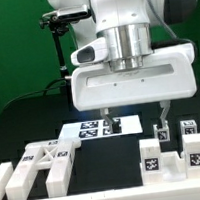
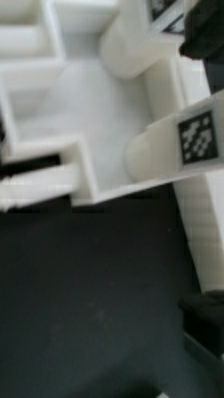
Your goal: Assemble chair
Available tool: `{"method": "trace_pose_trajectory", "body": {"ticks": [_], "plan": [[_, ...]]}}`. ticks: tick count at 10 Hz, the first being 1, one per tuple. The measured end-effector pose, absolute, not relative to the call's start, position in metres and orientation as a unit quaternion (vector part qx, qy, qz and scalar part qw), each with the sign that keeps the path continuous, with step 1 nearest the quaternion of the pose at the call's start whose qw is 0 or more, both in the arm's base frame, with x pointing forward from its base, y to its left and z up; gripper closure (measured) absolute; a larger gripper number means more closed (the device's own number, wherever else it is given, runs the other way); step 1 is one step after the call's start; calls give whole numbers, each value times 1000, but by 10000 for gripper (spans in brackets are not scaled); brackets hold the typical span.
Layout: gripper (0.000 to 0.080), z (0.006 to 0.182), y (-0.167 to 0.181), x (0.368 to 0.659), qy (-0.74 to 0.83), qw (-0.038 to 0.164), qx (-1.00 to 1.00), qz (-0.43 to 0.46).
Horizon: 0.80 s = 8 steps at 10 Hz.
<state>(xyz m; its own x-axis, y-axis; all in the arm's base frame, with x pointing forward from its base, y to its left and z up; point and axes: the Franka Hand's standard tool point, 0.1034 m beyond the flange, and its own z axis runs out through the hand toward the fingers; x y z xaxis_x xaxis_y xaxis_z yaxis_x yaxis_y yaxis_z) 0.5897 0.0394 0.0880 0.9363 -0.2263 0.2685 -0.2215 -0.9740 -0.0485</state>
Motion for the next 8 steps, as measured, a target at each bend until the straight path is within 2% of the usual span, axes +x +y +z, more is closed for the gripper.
{"method": "trace_pose_trajectory", "body": {"ticks": [1,2,3,4,6,8], "plan": [[151,83,37,584,81,-7,-981,-175],[151,79,38,579,82,-3,-985,-152],[151,81,35,585,76,-7,-983,-165],[151,71,28,585,64,-20,-980,-187],[151,49,31,586,59,-26,-982,-180],[151,38,38,600,58,-26,-981,-183]]}}
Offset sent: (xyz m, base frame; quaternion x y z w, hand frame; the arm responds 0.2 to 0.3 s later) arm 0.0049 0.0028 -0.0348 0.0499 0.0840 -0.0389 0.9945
